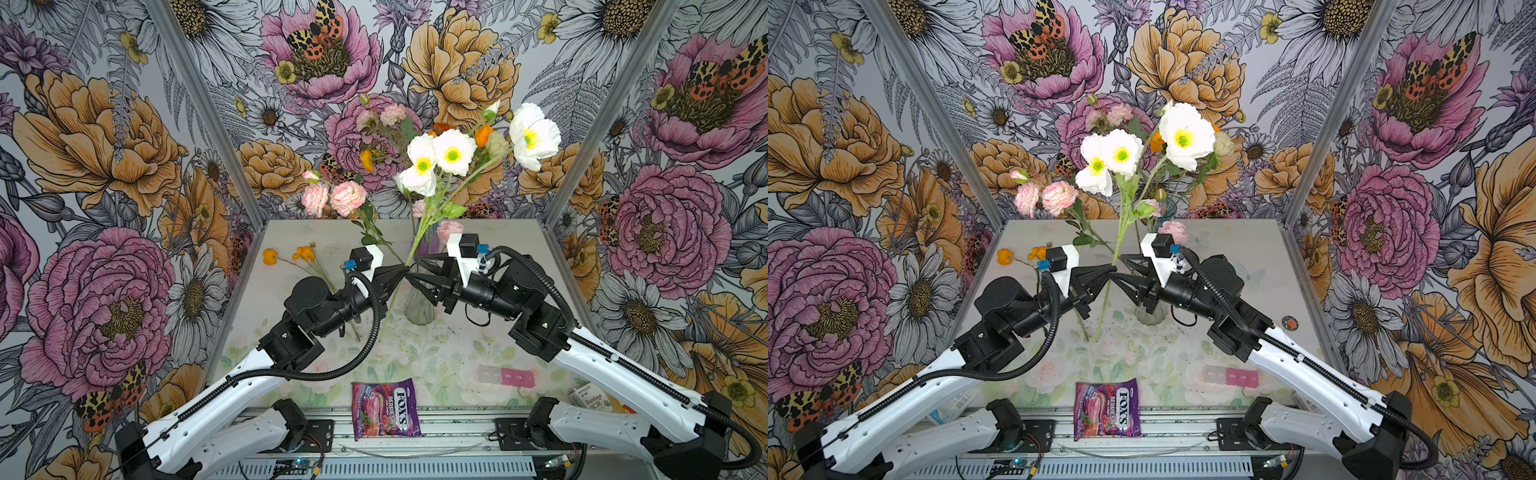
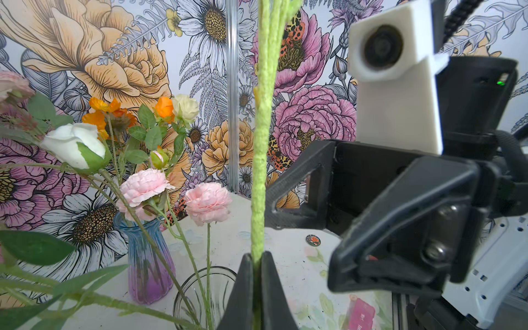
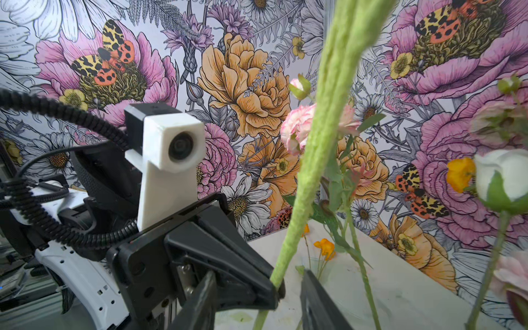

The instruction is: Arrange the flowers into the vase

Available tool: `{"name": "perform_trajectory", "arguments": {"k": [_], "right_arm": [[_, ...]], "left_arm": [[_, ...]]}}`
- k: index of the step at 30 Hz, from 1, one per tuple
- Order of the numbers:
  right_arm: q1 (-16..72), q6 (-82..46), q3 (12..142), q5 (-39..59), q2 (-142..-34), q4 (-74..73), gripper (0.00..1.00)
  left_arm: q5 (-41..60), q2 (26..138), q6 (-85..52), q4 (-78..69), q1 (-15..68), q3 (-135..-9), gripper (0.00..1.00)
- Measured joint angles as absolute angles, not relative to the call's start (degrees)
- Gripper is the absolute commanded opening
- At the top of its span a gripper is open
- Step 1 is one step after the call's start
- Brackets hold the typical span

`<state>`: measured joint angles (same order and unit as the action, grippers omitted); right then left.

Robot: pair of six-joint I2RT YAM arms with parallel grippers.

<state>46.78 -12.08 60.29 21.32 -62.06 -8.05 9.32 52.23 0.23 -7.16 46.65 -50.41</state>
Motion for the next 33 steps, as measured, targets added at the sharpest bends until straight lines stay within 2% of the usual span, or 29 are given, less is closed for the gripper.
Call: {"name": "perform_trajectory", "arguments": {"k": [3, 9, 15, 20, 30, 32, 33], "right_arm": [[46.8, -13.1, 60.3, 21.6, -63.1, -10.0, 0.46], [46.4, -14.5, 60.4, 21.5, -63.9, -12.5, 0.32], [46.2, -15.2, 61.0, 21.6, -64.8, -13.7, 0.30], [46.1, -15.9, 61.1, 22.2, -65.8, -14.8, 0.34], [45.7, -17.1, 62.1, 22.8, -67.3, -15.7, 0.02], [45.7, -17.2, 62.1, 23.0, -67.3, -15.7, 0.00], [45.7, -17.3, 62.1, 23.2, -67.4, -15.7, 0.00]], "left_arm": [[7.9, 52.2, 0.2, -9.1, 47.2, -49.0, 0.00], [5.7, 52.2, 0.0, -12.6, 48.0, -47.4, 0.00], [3.8, 52.2, 0.0, -14.7, 48.6, -46.7, 0.00], [3.1, 52.2, 0.0, -15.3, 48.6, -46.4, 0.00], [2.1, 51.3, 0.0, -16.2, 48.6, -45.8, 0.00], [1.9, 51.0, 0.0, -16.4, 48.8, -45.5, 0.00], [1.8, 50.9, 0.0, -16.4, 48.9, -45.3, 0.08]]}}
